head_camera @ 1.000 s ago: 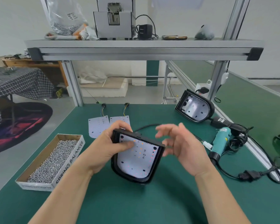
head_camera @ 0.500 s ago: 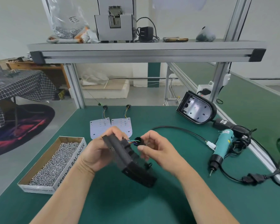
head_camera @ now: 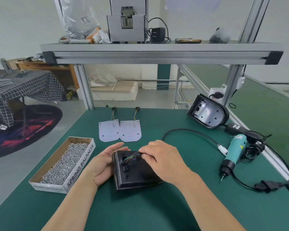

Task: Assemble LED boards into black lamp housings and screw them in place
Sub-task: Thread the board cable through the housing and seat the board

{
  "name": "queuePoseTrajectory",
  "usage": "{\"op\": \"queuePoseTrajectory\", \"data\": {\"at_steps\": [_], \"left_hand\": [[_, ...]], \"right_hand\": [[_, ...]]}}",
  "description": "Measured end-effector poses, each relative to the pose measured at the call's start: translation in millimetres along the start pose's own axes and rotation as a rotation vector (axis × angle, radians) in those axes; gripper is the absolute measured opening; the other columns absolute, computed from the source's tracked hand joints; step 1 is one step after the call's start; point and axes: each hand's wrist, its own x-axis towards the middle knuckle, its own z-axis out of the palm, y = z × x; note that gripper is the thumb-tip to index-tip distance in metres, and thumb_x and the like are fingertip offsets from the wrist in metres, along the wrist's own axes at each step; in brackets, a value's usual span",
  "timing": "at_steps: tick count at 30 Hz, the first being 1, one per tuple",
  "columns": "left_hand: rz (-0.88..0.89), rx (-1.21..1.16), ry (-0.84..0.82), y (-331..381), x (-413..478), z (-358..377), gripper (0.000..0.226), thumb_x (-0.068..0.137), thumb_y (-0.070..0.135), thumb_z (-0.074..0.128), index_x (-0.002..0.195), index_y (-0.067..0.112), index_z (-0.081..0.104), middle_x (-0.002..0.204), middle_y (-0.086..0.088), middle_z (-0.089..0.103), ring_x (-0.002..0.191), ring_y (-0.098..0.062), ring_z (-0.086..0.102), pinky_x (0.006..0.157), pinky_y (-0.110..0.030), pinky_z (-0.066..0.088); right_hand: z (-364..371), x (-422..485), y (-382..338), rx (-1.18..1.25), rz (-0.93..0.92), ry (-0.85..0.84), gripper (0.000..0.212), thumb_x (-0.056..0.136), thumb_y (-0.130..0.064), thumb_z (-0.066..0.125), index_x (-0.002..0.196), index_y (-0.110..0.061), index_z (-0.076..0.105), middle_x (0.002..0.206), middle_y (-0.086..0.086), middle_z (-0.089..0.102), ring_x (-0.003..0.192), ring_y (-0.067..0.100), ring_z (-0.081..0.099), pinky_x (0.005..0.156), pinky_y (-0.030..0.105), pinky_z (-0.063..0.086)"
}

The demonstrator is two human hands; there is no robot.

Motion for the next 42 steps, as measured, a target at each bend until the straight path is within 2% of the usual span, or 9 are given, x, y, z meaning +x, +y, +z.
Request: {"op": "queuePoseTrajectory", "data": {"at_steps": [4, 10, 17, 21, 26, 31, 35, 39, 42], "left_hand": [[0.394, 0.498, 0.194, 11.6, -23.4, 11.6, 0.049, 0.093, -0.012, 0.047, 0.119, 0.027, 0.065, 0.122, 0.007, 0.069, 0.129, -0.013, 0.055, 0.111, -0.031, 0.041], [0.548, 1.389, -0.291, -1.0, -55.3, 45.5, 0.029, 0.093, 0.026, 0.054, 0.121, 0.033, 0.053, 0.106, 0.015, 0.060, 0.103, -0.008, 0.054, 0.097, -0.024, 0.039], [0.656, 1.386, -0.047, -9.2, -42.5, 42.6, 0.022, 0.105, 0.021, 0.044, 0.086, 0.011, 0.049, 0.085, 0.001, 0.052, 0.083, -0.022, 0.047, 0.085, -0.042, 0.043], [0.560, 1.467, 0.023, -18.3, -38.2, 32.7, 0.017, 0.105, 0.036, 0.032, 0.097, 0.031, 0.046, 0.112, 0.015, 0.049, 0.120, -0.021, 0.044, 0.115, -0.049, 0.025], [0.378, 1.338, -0.004, -24.9, -43.9, 24.2, 0.022, 0.105, 0.036, 0.037, 0.088, 0.048, 0.041, 0.144, -0.005, 0.040, 0.152, -0.018, 0.012, 0.116, -0.042, 0.027], [0.419, 0.956, 0.042, -11.5, -48.1, 47.4, 0.026, 0.094, 0.020, 0.066, 0.091, 0.045, 0.069, 0.117, 0.014, 0.053, 0.111, 0.011, 0.045, 0.085, -0.003, 0.032], [0.491, 0.916, 0.090, -1.1, -41.9, 72.3, 0.028, 0.085, 0.014, 0.075, 0.090, 0.041, 0.073, 0.114, 0.003, 0.058, 0.097, 0.010, 0.051, 0.078, 0.001, 0.035], [0.513, 1.056, 0.068, 3.4, -35.1, 97.1, 0.025, 0.085, 0.010, 0.069, 0.095, 0.034, 0.068, 0.121, 0.004, 0.049, 0.096, 0.016, 0.047, 0.075, 0.003, 0.034], [0.574, 1.044, 0.106, 5.0, -37.5, 106.3, 0.030, 0.083, 0.013, 0.073, 0.107, 0.024, 0.060, 0.121, 0.008, 0.047, 0.100, 0.016, 0.047, 0.081, -0.002, 0.036]], "right_hand": [[3.0, 3.4, -6.0, -0.137, -0.003, -0.061, 0.022, 0.103, -0.032, 0.048, 0.100, -0.025, 0.069, 0.083, -0.006, 0.058, 0.087, 0.013, 0.041, 0.070, 0.037, 0.047], [-4.0, 15.4, -22.2, -0.227, -0.049, -0.060, 0.014, 0.099, -0.031, 0.053, 0.095, -0.021, 0.062, 0.092, -0.006, 0.062, 0.091, 0.016, 0.045, 0.063, 0.034, 0.035], [-14.3, 27.9, -34.0, -0.355, -0.177, -0.106, 0.014, 0.100, -0.013, 0.047, 0.088, -0.019, 0.050, 0.087, -0.003, 0.054, 0.080, 0.015, 0.031, 0.058, 0.034, 0.029], [-16.6, 28.1, -40.7, -0.342, -0.191, -0.049, 0.013, 0.097, -0.012, 0.051, 0.085, -0.017, 0.055, 0.082, -0.005, 0.052, 0.080, 0.016, 0.036, 0.055, 0.034, 0.034], [-21.4, 19.9, -40.4, -0.282, -0.177, 0.055, 0.012, 0.090, -0.009, 0.060, 0.079, -0.013, 0.061, 0.074, -0.003, 0.056, 0.073, 0.017, 0.038, 0.051, 0.036, 0.041], [-36.2, 17.8, -31.7, -0.210, -0.045, 0.085, 0.018, 0.101, -0.018, 0.053, 0.090, -0.014, 0.067, 0.083, -0.003, 0.063, 0.088, 0.023, 0.048, 0.073, 0.044, 0.048], [-53.4, 18.5, -30.0, -0.224, -0.013, 0.015, 0.017, 0.100, -0.033, 0.052, 0.101, -0.020, 0.063, 0.096, -0.007, 0.065, 0.096, 0.023, 0.051, 0.085, 0.041, 0.041], [-45.7, 18.8, -40.4, -0.280, 0.114, -0.064, 0.013, 0.101, -0.032, 0.044, 0.098, -0.021, 0.036, 0.085, -0.005, 0.050, 0.077, 0.030, 0.050, 0.063, 0.040, 0.031], [-48.2, 25.1, -29.9, -0.165, 0.270, -0.057, 0.016, 0.102, -0.031, 0.047, 0.106, -0.016, 0.053, 0.096, 0.002, 0.064, 0.088, 0.032, 0.058, 0.071, 0.041, 0.043]]}}
